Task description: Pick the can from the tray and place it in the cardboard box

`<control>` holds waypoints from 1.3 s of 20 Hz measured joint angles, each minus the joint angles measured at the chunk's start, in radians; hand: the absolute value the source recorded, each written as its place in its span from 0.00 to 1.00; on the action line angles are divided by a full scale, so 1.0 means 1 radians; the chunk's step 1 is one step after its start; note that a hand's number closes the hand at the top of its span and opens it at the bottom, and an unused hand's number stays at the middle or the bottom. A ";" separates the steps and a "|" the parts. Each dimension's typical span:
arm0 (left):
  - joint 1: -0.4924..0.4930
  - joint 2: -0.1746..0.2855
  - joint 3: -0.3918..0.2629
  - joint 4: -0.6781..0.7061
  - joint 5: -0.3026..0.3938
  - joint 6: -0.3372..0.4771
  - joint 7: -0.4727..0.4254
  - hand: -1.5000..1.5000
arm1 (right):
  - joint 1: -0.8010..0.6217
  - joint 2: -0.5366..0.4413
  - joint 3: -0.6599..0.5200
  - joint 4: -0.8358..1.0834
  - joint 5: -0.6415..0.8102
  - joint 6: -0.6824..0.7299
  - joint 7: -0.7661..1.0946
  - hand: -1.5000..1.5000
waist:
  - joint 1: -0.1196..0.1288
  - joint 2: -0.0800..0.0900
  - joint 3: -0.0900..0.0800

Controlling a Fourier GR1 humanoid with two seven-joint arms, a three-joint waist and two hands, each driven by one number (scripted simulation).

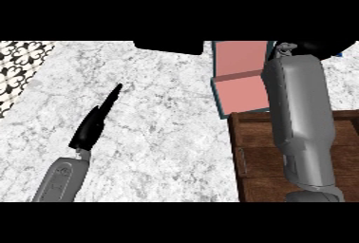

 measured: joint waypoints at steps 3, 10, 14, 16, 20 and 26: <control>0.006 0.001 0.006 0.003 0.001 0.005 -0.008 0.50 | 0.000 -0.001 -0.047 0.048 -0.106 -0.029 0.004 0.00 | -0.007 -0.001 0.001; 0.022 0.009 0.017 0.012 0.002 0.008 -0.023 0.50 | -0.010 -0.003 0.031 0.123 -0.188 -0.208 -0.025 0.00 | -0.025 -0.003 0.002; 0.028 0.012 0.024 0.006 0.007 0.007 -0.017 0.50 | -0.007 -0.003 0.061 0.070 -0.175 -0.362 -0.068 0.00 | -0.036 -0.005 0.002; 0.029 0.017 0.028 0.004 0.009 0.004 -0.016 0.50 | 0.001 -0.003 0.067 0.048 -0.178 -0.438 -0.077 0.00 | -0.041 -0.005 0.002; 0.038 0.018 0.036 0.006 0.013 0.007 -0.018 0.50 | 0.051 -0.002 0.068 -0.006 -0.193 -0.593 -0.096 0.00 | -0.053 -0.007 0.003; 0.046 0.023 0.045 0.002 0.014 0.012 -0.011 0.50 | 0.146 0.000 0.093 -0.101 -0.150 -0.807 -0.111 0.00 | -0.077 -0.015 0.002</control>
